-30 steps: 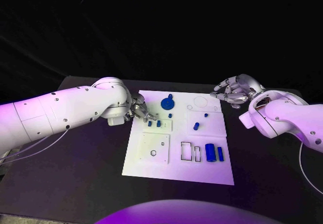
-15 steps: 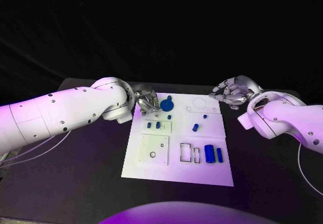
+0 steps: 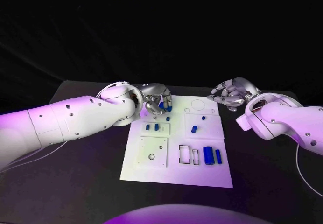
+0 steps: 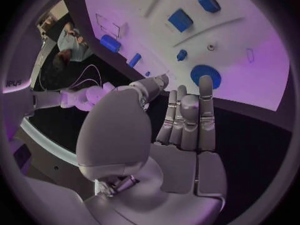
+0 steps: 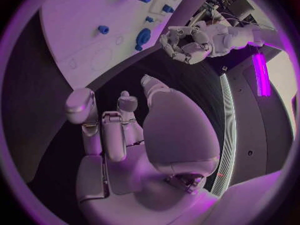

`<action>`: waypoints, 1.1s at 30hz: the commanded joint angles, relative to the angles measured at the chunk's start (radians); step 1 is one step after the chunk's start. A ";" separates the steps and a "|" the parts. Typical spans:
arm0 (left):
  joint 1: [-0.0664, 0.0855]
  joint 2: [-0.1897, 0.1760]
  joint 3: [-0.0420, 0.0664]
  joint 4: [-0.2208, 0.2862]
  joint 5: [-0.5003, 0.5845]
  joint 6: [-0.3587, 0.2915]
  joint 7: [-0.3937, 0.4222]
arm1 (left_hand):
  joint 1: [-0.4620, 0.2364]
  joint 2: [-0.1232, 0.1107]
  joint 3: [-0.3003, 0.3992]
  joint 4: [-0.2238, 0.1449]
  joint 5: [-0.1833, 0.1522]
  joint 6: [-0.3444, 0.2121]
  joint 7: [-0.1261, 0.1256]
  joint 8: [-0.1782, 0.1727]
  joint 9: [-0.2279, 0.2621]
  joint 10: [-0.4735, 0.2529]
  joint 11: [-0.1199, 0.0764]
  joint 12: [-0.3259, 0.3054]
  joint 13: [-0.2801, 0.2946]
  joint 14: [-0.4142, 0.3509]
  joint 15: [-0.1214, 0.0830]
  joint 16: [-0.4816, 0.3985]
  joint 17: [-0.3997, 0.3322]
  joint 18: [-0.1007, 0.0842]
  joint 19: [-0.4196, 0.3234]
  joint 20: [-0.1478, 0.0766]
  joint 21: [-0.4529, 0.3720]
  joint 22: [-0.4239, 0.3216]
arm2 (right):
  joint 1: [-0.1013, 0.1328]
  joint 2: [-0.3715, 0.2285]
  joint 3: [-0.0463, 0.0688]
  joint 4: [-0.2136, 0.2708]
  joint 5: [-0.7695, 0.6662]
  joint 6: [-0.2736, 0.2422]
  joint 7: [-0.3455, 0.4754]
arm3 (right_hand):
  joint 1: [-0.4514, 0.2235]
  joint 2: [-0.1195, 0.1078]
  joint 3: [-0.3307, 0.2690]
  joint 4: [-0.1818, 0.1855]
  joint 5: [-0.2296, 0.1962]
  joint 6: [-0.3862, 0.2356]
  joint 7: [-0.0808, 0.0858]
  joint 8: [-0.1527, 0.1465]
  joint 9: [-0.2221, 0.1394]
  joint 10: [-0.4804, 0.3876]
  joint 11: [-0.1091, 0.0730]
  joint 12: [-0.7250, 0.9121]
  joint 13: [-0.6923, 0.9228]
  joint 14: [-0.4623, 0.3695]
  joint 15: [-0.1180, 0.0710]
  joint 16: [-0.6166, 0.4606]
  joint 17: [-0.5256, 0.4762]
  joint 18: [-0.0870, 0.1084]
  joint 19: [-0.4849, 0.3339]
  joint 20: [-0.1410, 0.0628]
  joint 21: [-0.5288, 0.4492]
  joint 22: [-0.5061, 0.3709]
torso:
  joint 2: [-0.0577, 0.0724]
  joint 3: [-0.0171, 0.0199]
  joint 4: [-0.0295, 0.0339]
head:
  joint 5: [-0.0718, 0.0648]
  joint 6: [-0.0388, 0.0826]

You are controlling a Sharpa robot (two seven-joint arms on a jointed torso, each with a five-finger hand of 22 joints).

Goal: Assemble the parts on the task board

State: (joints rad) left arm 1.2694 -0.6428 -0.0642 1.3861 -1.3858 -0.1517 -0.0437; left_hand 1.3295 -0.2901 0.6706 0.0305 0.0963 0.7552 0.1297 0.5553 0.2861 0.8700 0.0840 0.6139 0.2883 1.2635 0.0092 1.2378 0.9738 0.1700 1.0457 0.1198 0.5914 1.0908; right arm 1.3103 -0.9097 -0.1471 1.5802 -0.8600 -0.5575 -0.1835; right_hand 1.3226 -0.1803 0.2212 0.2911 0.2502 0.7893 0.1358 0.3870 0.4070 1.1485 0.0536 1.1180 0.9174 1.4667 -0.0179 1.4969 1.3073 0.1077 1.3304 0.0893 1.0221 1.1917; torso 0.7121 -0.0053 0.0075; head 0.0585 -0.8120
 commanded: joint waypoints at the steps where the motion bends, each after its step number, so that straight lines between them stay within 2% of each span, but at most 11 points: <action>1: -0.003 0.013 -0.002 -0.014 -0.159 -0.021 0.086 | -0.009 -0.001 -0.003 -0.015 0.006 0.004 -0.002 -0.017 -0.007 0.001 -0.002 -0.012 -0.013 0.001 -0.003 0.008 -0.003 0.011 0.001 -0.005 0.006 0.010 | -0.001 0.001 0.000 0.002 -0.002 0.006 0.012 | -0.008 0.001 0.006 -0.001 0.004 -0.009 0.000 0.003 -0.001 -0.007 0.000 -0.003 -0.001 0.056 0.000 -0.005 0.092 0.014 -0.002 -0.001 -0.005 0.000 | 0.001 0.0001 -0.0006 | -0.001 0.001; 4: -0.008 0.025 -0.005 -0.028 -0.212 -0.005 0.096 | -0.025 -0.001 -0.014 -0.032 0.000 0.010 -0.009 -0.035 -0.015 -0.005 -0.005 -0.033 -0.033 0.000 -0.012 0.015 -0.015 0.012 -0.002 -0.011 0.008 0.021 | -0.001 0.001 0.000 0.003 -0.002 0.001 0.013 | -0.007 -0.001 0.009 -0.001 0.013 -0.011 0.000 0.005 -0.002 -0.024 0.000 -0.021 -0.025 0.055 0.000 -0.006 0.090 0.016 -0.007 -0.001 -0.015 -0.006 | 0.002 0.0003 -0.0017 | -0.002 0.002; 9: -0.011 0.047 -0.008 -0.057 -0.257 0.043 0.095 | -0.037 0.001 -0.017 -0.038 -0.006 0.023 -0.005 -0.044 -0.017 -0.004 -0.005 -0.046 -0.047 0.002 -0.014 0.022 -0.021 0.011 0.000 -0.014 0.010 0.029 | -0.001 0.001 0.000 0.004 -0.002 -0.005 0.015 | -0.007 -0.002 0.011 -0.001 0.020 -0.013 0.001 0.007 -0.003 -0.039 0.001 -0.037 -0.048 0.054 0.001 -0.008 0.087 0.017 -0.009 -0.001 -0.021 -0.009 | 0.001 0.0011 -0.0011 | -0.005 0.002; 13: -0.014 0.058 -0.009 -0.073 -0.268 0.054 0.095 | -0.057 0.002 -0.028 -0.037 -0.009 0.024 0.005 -0.057 -0.021 0.000 0.000 -0.055 -0.060 0.015 -0.006 0.039 -0.012 0.008 0.003 -0.011 0.012 0.036 | -0.001 0.001 0.000 0.005 -0.002 -0.010 0.016 | -0.007 -0.003 0.013 -0.001 0.025 -0.015 0.001 0.008 -0.003 -0.050 0.001 -0.050 -0.065 0.052 0.001 -0.010 0.083 0.018 -0.013 -0.001 -0.031 -0.015 | 0.001 0.0010 0.0000 | -0.009 0.002; 27: -0.019 0.076 -0.011 -0.089 -0.272 0.094 0.093 | -0.068 0.009 -0.041 -0.036 -0.003 0.043 0.010 -0.065 -0.021 0.014 0.003 -0.063 -0.075 0.036 0.001 0.068 0.007 0.008 0.012 -0.005 0.017 0.047 | -0.001 0.002 0.000 0.006 -0.002 -0.019 0.017 | -0.008 -0.004 0.015 0.000 0.031 -0.015 0.001 0.011 -0.004 -0.067 0.001 -0.070 -0.090 0.050 0.001 -0.013 0.078 0.020 -0.017 -0.001 -0.040 -0.021 | 0.000 0.0009 0.0007 | -0.013 -0.002; 33: -0.020 0.083 -0.011 -0.096 -0.270 0.106 0.087 | -0.059 0.020 -0.028 -0.040 0.007 0.066 0.011 -0.069 -0.021 0.037 0.001 -0.065 -0.085 0.053 0.001 0.092 0.027 0.009 0.019 -0.003 0.023 0.059 | -0.001 0.003 0.000 0.006 -0.002 -0.019 0.017 | -0.008 -0.004 0.016 0.000 0.033 -0.015 0.001 0.011 -0.004 -0.070 0.001 -0.073 -0.095 0.050 0.001 -0.013 0.078 0.020 -0.018 0.000 -0.042 -0.021 | 0.000 0.0010 0.0015 | -0.013 -0.004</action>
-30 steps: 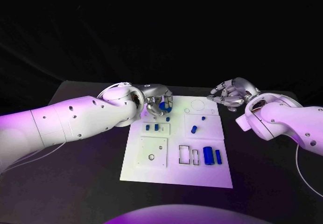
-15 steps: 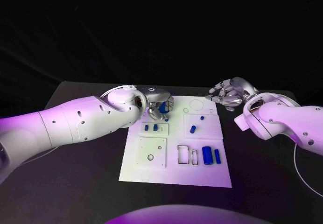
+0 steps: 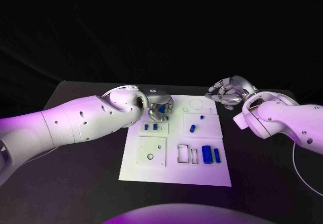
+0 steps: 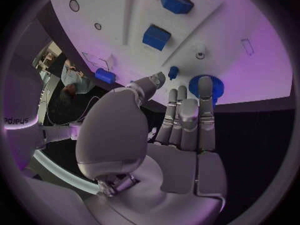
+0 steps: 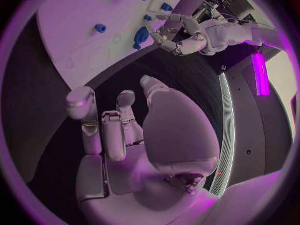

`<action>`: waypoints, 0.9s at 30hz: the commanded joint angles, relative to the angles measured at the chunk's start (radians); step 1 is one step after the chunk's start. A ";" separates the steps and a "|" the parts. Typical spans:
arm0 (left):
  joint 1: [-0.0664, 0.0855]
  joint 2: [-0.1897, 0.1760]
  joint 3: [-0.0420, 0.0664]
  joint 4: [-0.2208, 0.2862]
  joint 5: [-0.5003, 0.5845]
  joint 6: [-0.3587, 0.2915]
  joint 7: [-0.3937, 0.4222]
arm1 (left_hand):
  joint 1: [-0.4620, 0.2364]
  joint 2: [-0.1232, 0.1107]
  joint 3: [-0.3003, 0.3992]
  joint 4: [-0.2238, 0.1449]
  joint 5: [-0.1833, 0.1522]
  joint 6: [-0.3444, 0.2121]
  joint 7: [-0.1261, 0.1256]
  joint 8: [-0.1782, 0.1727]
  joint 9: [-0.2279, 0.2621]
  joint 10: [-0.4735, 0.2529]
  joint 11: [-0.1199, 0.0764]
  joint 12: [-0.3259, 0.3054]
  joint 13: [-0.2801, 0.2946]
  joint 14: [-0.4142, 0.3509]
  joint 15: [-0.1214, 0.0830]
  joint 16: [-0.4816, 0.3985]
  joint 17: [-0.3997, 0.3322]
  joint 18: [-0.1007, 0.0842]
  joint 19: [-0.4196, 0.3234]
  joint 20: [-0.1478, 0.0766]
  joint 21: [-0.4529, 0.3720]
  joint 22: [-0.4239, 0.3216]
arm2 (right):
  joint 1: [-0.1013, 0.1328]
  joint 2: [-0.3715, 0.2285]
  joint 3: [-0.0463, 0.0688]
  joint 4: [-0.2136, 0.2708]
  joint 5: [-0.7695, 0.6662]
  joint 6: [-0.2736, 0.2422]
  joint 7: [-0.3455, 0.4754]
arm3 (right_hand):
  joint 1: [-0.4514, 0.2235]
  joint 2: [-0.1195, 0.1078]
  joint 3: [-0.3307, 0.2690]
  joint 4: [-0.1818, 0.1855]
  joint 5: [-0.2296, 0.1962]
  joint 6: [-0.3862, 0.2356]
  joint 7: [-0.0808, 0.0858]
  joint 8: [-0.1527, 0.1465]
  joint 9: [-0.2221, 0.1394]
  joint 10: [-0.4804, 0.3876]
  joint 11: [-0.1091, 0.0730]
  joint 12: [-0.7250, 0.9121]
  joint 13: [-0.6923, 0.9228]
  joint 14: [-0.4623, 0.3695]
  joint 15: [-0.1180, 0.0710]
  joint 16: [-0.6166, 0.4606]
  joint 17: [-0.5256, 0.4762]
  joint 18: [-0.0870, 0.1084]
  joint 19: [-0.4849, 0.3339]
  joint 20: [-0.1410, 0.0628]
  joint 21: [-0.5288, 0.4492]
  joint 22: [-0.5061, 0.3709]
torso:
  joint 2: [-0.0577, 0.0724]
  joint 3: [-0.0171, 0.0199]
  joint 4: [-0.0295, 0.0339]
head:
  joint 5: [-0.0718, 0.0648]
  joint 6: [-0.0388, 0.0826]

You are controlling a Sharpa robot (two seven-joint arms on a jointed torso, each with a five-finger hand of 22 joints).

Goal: Assemble the parts on the task board

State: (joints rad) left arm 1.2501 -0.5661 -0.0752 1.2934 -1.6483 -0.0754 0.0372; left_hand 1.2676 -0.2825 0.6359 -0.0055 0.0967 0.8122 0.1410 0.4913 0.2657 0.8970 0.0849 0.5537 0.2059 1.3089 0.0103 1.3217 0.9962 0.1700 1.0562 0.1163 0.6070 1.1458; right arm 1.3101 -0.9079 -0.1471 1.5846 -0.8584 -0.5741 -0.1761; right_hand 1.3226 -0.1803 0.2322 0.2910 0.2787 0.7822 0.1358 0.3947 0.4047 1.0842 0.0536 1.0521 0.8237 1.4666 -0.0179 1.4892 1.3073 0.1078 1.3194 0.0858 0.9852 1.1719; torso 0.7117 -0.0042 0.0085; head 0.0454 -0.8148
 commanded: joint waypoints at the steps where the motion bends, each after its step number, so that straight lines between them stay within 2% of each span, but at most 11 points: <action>1: -0.001 0.008 0.000 -0.006 -0.007 0.029 0.006 | 0.007 0.015 0.012 -0.005 0.006 0.014 -0.002 -0.007 0.000 0.015 -0.001 -0.007 -0.006 0.010 -0.001 0.012 0.006 0.009 0.010 0.000 0.009 0.007 | 0.000 0.001 0.000 0.001 -0.004 -0.002 0.010 | -0.008 -0.004 0.005 0.000 0.004 -0.008 0.001 0.003 -0.002 -0.006 0.001 -0.007 -0.001 0.050 0.001 -0.006 0.078 0.020 -0.007 0.003 -0.005 -0.001 | 0.000 -0.0001 0.0002 | 0.000 -0.001; 6: -0.007 0.016 0.000 -0.016 -0.007 0.034 0.003 | 0.016 0.023 0.031 -0.011 -0.011 0.030 -0.001 -0.015 -0.001 0.028 -0.002 -0.014 -0.016 0.016 -0.001 0.022 0.009 0.010 0.014 0.000 0.015 0.017 | 0.000 0.001 0.000 0.001 -0.004 -0.002 0.010 | -0.008 -0.004 0.005 0.000 0.004 -0.008 0.001 0.003 -0.002 -0.006 0.001 -0.007 -0.001 0.050 0.001 -0.006 0.078 0.020 -0.007 0.003 -0.005 -0.001 | -0.001 0.0001 0.0003 | 0.000 -0.002; 10: -0.012 0.023 -0.001 -0.025 -0.006 0.042 -0.001 | 0.017 0.025 0.039 -0.014 -0.013 0.039 -0.003 -0.021 -0.002 0.038 -0.003 -0.018 -0.021 0.030 -0.002 0.038 0.031 0.007 0.027 -0.001 0.039 0.032 | 0.000 0.002 0.000 0.002 -0.004 -0.002 0.010 | -0.008 -0.004 0.005 0.000 0.004 -0.008 0.001 0.003 -0.002 -0.006 0.001 -0.007 -0.001 0.050 0.001 -0.006 0.078 0.020 -0.007 0.003 -0.005 -0.001 | -0.001 0.0002 -0.0008 | 0.000 -0.002; 22: -0.020 0.041 -0.002 -0.049 -0.005 0.053 -0.014 | 0.017 0.026 0.046 -0.017 -0.015 0.042 -0.004 -0.029 -0.003 0.041 -0.004 -0.025 -0.027 0.034 -0.003 0.045 0.033 0.005 0.034 -0.001 0.052 0.044 | 0.000 0.003 0.000 0.002 -0.004 -0.002 0.011 | -0.008 -0.004 0.007 0.000 0.006 -0.008 0.001 0.005 -0.002 -0.004 0.001 -0.006 0.001 0.050 0.001 -0.005 0.079 0.020 -0.006 0.003 -0.002 0.000 | -0.001 0.0003 0.0005 | -0.001 -0.002; 27: -0.021 0.045 -0.002 -0.055 -0.005 0.061 -0.023 | 0.020 0.034 0.054 -0.018 -0.018 0.047 -0.004 -0.034 -0.003 0.045 -0.004 -0.027 -0.031 0.039 -0.004 0.052 0.038 0.004 0.040 -0.002 0.063 0.053 | 0.000 0.003 0.000 0.002 -0.004 -0.002 0.011 | -0.008 -0.004 0.007 0.000 0.006 -0.008 0.001 0.005 -0.002 -0.004 0.001 -0.006 0.001 0.050 0.001 -0.005 0.079 0.020 -0.006 0.003 -0.002 0.000 | -0.001 -0.0004 0.0007 | -0.001 -0.002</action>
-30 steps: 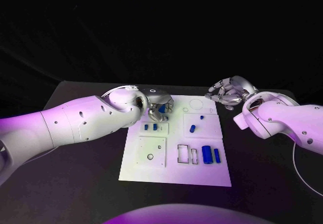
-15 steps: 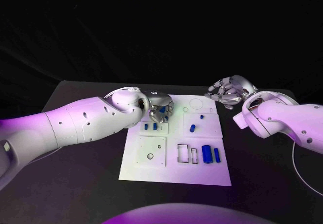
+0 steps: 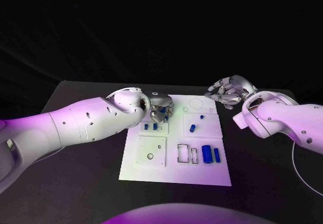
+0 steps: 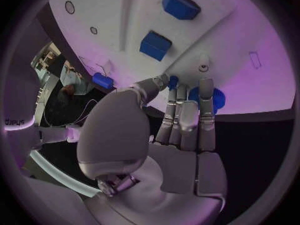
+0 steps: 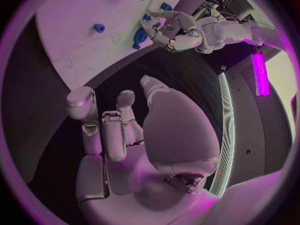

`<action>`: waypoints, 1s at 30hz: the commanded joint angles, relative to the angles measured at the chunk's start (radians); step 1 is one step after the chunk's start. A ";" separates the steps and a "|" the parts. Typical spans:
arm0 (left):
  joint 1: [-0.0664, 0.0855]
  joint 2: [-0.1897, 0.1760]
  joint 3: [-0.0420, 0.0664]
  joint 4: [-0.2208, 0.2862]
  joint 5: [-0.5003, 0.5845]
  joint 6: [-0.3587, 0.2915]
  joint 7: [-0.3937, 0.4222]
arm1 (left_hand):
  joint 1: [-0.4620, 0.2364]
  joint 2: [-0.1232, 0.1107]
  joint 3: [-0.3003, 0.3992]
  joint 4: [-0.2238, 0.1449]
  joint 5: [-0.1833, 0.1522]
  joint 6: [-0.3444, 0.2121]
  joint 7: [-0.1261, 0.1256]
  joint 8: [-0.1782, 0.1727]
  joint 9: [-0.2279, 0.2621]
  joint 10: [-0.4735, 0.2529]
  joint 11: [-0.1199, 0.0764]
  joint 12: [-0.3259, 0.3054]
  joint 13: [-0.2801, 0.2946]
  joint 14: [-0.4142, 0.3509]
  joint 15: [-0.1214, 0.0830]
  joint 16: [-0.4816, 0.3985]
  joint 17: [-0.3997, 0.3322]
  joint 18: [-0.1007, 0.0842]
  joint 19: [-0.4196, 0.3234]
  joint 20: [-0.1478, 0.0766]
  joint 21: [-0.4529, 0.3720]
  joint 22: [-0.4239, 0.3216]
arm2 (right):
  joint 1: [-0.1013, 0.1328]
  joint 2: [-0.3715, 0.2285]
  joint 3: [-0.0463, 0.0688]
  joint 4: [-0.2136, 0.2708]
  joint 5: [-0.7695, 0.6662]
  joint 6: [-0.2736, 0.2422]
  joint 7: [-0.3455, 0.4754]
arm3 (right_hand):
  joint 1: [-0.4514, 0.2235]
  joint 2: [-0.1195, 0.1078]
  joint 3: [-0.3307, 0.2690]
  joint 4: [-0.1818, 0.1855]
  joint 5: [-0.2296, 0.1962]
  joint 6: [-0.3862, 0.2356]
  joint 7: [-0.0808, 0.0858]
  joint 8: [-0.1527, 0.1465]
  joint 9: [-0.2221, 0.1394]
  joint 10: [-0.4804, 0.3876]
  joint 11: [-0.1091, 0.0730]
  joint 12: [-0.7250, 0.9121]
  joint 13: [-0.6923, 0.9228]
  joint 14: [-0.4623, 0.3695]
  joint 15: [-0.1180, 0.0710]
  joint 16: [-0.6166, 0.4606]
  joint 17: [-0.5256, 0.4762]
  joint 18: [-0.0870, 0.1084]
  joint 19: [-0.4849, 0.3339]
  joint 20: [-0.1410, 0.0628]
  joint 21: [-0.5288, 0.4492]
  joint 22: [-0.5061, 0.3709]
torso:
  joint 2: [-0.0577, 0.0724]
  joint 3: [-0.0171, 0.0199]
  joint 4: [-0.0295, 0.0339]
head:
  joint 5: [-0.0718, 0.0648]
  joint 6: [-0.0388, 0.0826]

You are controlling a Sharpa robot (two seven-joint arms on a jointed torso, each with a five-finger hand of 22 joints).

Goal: Assemble the parts on the task board

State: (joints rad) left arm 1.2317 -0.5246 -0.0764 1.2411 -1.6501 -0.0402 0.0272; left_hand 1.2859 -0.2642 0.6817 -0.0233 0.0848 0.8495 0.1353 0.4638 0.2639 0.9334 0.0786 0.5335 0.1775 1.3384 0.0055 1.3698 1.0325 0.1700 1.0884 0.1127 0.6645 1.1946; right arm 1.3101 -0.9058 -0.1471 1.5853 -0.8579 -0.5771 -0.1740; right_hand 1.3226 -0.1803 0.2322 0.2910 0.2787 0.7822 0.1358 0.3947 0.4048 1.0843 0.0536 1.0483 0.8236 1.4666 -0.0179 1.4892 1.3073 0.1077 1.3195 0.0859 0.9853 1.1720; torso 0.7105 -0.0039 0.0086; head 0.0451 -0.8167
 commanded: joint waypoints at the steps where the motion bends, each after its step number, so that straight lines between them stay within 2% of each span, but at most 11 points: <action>1: -0.002 0.004 -0.001 -0.004 -0.003 0.027 -0.015 | 0.003 0.018 0.011 -0.001 -0.007 0.011 0.002 -0.008 -0.001 0.010 0.002 -0.008 -0.003 0.009 0.001 0.005 0.001 0.004 0.008 0.002 0.008 0.006 | 0.000 0.001 0.000 0.001 -0.004 0.001 0.010 | -0.008 -0.004 0.007 0.000 0.006 -0.008 0.001 0.005 -0.002 -0.004 0.001 -0.002 0.001 0.050 0.001 -0.005 0.079 0.020 -0.006 0.003 -0.002 0.000 | 0.001 -0.0006 0.0004 | -0.001 0.000; 3: -0.003 0.004 -0.001 -0.006 0.000 0.030 -0.016 | 0.015 0.025 0.024 -0.011 -0.017 0.018 0.004 -0.012 -0.001 0.016 0.002 -0.010 -0.006 0.006 0.003 0.006 -0.006 0.003 0.008 0.002 0.012 0.013 | 0.000 0.001 0.000 0.002 -0.004 0.000 0.011 | -0.008 -0.004 0.007 0.000 0.006 -0.007 0.001 0.006 -0.002 -0.002 0.001 -0.001 0.002 0.051 0.001 -0.005 0.080 0.019 -0.005 0.003 0.000 0.002 | 0.000 -0.0007 0.0003 | 0.000 -0.001; 8: -0.003 0.006 -0.001 -0.007 0.005 0.035 -0.019 | 0.032 0.043 0.044 -0.029 -0.015 0.047 0.008 -0.016 0.004 0.045 0.003 -0.003 -0.008 0.023 0.007 0.025 0.016 -0.004 0.031 0.005 0.064 0.049 | 0.000 0.002 0.000 0.002 -0.004 -0.002 0.013 | -0.008 -0.003 0.009 0.000 0.007 -0.006 0.000 0.007 -0.001 0.001 0.001 0.001 0.004 0.051 0.001 -0.005 0.080 0.019 -0.003 0.003 0.002 0.003 | 0.000 -0.0009 -0.0001 | -0.001 -0.002; 16: -0.003 0.007 -0.001 -0.005 0.020 0.044 -0.028 | 0.069 0.071 0.036 -0.068 0.009 0.091 -0.001 -0.020 0.021 0.124 -0.019 0.030 0.005 0.092 -0.011 0.082 0.133 -0.023 0.100 -0.010 0.207 0.130 | 0.000 0.002 0.000 0.002 -0.004 -0.003 0.013 | -0.008 -0.003 0.009 0.000 0.007 -0.006 0.000 0.007 -0.001 0.001 0.001 0.001 0.004 0.051 0.001 -0.005 0.080 0.019 -0.003 0.003 0.002 0.003 | 0.000 -0.0007 0.0001 | -0.002 -0.004; 23: -0.003 0.004 -0.001 -0.005 0.037 0.014 -0.022 | 0.068 0.073 0.031 -0.070 0.017 0.089 -0.001 -0.027 0.022 0.123 -0.018 0.026 0.005 0.095 -0.012 0.084 0.134 -0.025 0.103 -0.012 0.215 0.138 | 0.000 0.002 0.000 0.003 -0.004 -0.005 0.014 | -0.008 -0.003 0.009 0.000 0.007 -0.006 0.000 0.007 -0.001 0.001 0.001 0.001 0.004 0.051 0.001 -0.005 0.080 0.019 -0.003 0.003 0.002 0.003 | 0.000 -0.0002 0.0007 | -0.005 0.001; 25: -0.003 0.000 0.000 0.000 0.050 -0.010 -0.012 | 0.067 0.073 0.028 -0.072 0.032 0.087 -0.001 -0.034 0.024 0.127 -0.019 0.024 0.006 0.101 -0.012 0.088 0.145 -0.027 0.110 -0.012 0.230 0.147 | 0.000 0.002 0.000 0.003 -0.004 -0.005 0.014 | -0.008 -0.003 0.009 0.000 0.007 -0.006 0.000 0.007 -0.001 0.001 0.001 0.001 0.004 0.051 0.001 -0.005 0.080 0.019 -0.003 0.003 0.002 0.003 | -0.001 -0.0006 0.0012 | -0.006 0.002; 30: -0.003 -0.022 0.008 0.028 0.095 -0.038 0.002 | 0.053 0.073 0.015 -0.066 0.040 0.093 -0.002 -0.038 0.029 0.137 -0.021 0.021 0.007 0.114 -0.014 0.096 0.165 -0.031 0.123 -0.013 0.252 0.159 | 0.000 0.002 0.000 0.002 -0.004 -0.006 0.013 | -0.008 -0.003 0.009 0.000 0.007 -0.006 0.000 0.007 -0.001 0.001 0.001 0.001 0.004 0.051 0.001 -0.005 0.080 0.019 -0.003 0.003 0.002 0.003 | -0.002 -0.0017 0.0031 | -0.010 0.005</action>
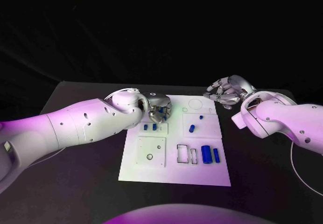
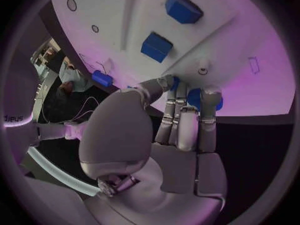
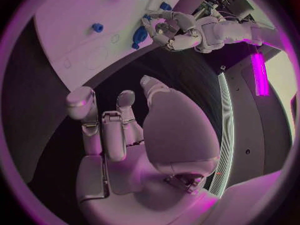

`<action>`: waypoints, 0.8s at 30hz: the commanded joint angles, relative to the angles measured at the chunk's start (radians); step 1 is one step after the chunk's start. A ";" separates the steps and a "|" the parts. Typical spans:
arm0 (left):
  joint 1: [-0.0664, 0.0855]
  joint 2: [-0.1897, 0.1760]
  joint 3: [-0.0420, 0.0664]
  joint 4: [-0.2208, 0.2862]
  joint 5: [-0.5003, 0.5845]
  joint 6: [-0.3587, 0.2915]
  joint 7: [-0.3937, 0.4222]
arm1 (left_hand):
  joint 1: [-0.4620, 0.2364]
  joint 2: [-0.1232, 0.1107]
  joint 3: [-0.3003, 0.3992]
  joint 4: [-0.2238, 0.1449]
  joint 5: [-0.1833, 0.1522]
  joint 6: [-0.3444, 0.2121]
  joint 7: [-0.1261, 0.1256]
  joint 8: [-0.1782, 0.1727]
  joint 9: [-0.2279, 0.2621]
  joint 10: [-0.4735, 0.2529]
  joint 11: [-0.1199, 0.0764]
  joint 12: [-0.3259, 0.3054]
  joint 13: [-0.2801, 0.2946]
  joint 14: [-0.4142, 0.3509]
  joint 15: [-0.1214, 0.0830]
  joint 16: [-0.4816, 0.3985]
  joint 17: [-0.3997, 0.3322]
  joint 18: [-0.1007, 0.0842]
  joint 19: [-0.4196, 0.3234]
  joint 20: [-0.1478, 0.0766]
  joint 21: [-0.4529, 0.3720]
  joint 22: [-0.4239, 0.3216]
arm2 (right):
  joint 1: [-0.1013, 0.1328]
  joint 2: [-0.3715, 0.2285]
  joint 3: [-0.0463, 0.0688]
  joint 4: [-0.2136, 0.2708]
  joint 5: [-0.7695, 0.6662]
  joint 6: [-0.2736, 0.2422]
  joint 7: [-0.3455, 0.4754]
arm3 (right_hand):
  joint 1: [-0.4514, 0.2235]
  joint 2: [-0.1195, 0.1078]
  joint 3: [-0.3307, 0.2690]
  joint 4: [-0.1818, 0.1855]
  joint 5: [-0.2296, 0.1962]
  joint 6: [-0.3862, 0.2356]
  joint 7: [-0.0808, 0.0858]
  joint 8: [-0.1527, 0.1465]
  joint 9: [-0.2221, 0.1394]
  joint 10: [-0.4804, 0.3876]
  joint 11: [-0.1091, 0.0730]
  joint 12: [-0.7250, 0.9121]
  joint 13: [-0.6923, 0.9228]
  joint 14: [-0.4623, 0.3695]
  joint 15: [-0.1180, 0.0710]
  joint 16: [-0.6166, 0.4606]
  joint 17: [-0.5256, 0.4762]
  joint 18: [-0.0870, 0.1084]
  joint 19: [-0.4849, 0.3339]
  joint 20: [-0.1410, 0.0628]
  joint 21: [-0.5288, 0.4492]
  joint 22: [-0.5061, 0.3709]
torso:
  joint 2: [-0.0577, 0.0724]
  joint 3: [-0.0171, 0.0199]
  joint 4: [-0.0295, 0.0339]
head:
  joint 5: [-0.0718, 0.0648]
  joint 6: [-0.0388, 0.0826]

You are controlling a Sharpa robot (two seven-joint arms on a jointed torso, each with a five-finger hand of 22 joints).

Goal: Assemble the parts on the task board

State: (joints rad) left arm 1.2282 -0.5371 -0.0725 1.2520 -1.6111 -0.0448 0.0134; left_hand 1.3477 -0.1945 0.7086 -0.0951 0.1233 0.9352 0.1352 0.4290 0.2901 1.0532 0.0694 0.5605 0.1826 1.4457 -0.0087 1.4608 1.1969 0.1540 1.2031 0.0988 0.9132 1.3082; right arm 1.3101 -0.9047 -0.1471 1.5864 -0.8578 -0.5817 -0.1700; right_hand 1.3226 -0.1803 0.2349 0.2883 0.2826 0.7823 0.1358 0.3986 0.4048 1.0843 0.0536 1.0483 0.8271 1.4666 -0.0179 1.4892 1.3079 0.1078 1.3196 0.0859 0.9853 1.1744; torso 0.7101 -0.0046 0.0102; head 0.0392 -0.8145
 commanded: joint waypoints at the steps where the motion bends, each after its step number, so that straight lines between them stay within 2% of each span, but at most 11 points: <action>1: 0.001 -0.015 0.007 0.025 0.070 -0.030 0.014 | -0.014 0.004 -0.014 0.009 -0.005 0.009 -0.003 -0.004 0.005 0.017 -0.013 -0.009 0.002 0.006 0.000 0.003 -0.004 -0.015 0.007 0.000 0.002 0.046 | 0.000 0.001 0.000 0.001 -0.005 -0.001 0.009 | -0.008 -0.003 0.006 0.002 0.003 -0.006 0.000 0.003 -0.001 0.001 0.001 0.001 0.001 0.051 0.001 -0.005 0.080 0.019 -0.003 0.003 0.002 0.001 | -0.002 -0.0010 0.0025 | -0.005 0.003; 4: 0.003 -0.035 0.018 0.047 0.103 -0.015 0.006 | -0.022 0.004 -0.020 0.015 -0.013 0.010 -0.004 -0.007 0.007 0.016 -0.012 -0.016 0.000 0.004 0.000 0.001 -0.010 -0.014 0.004 0.001 -0.004 0.045 | -0.001 0.000 0.000 0.000 -0.005 -0.002 0.009 | -0.008 -0.003 0.008 0.002 0.004 -0.003 0.000 0.006 -0.001 0.004 0.000 0.002 0.000 0.050 0.000 -0.006 0.077 0.019 -0.003 0.003 0.001 0.001 | -0.002 0.0000 0.0004 | -0.002 0.004; 12: 0.012 -0.099 0.043 0.110 0.164 0.000 -0.008 | -0.032 -0.004 -0.030 0.019 -0.007 0.004 -0.004 -0.013 0.010 0.017 -0.012 -0.025 -0.001 0.003 0.000 -0.001 -0.015 -0.014 0.002 0.001 -0.010 0.044 | -0.001 -0.001 0.000 -0.001 -0.005 -0.004 0.009 | -0.008 -0.003 0.009 0.002 0.004 -0.003 0.000 0.006 -0.001 0.002 0.000 0.000 -0.003 0.050 0.000 -0.006 0.077 0.019 -0.004 0.003 -0.001 0.000 | -0.004 -0.0006 0.0021 | 0.001 0.003; 17: 0.013 -0.129 0.050 0.131 0.178 0.010 -0.016 | -0.033 -0.004 -0.031 0.019 -0.006 0.004 -0.004 -0.014 0.011 0.017 -0.012 -0.025 -0.001 0.004 0.000 -0.001 -0.014 -0.014 0.002 0.001 -0.011 0.044 | -0.001 -0.001 0.000 -0.001 -0.005 -0.003 0.009 | -0.008 -0.003 0.009 0.002 0.004 -0.003 0.000 0.006 -0.001 0.002 0.000 0.000 -0.003 0.050 0.000 -0.006 0.077 0.019 -0.004 0.003 -0.001 0.000 | -0.003 -0.0005 0.0026 | 0.003 0.004; 24: 0.014 -0.153 0.051 0.128 0.177 0.043 -0.029 | -0.045 -0.012 -0.047 0.029 0.001 0.004 -0.005 -0.017 0.016 0.023 -0.011 -0.037 -0.004 0.003 0.001 -0.003 -0.019 -0.014 0.000 0.002 -0.020 0.041 | -0.002 -0.002 0.000 -0.002 -0.005 -0.003 0.008 | -0.008 -0.003 0.009 0.002 0.004 -0.003 0.000 0.006 -0.001 0.002 0.000 0.000 -0.003 0.050 0.000 -0.006 0.077 0.019 -0.004 0.003 -0.001 0.000 | -0.002 -0.0005 0.0018 | 0.010 0.002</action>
State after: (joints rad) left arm 1.2407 -0.6910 -0.0222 1.3800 -1.4516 -0.0339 -0.0037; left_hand 1.3116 -0.2094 0.6674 -0.0648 0.1197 0.9401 0.1302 0.4138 0.3052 1.0733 0.0539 0.5278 0.1794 1.4456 -0.0087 1.4607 1.1778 0.1540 1.2028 0.0985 0.8974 1.3079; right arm 1.3094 -0.9069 -0.1471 1.5843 -0.8577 -0.5856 -0.1693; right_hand 1.3226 -0.1803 0.2379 0.2913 0.2825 0.7823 0.1358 0.3985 0.4049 1.0844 0.0536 1.0483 0.8251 1.4666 -0.0179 1.4892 1.3076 0.1078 1.3196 0.0859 0.9853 1.1741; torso 0.7075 -0.0052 0.0120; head 0.0473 -0.8114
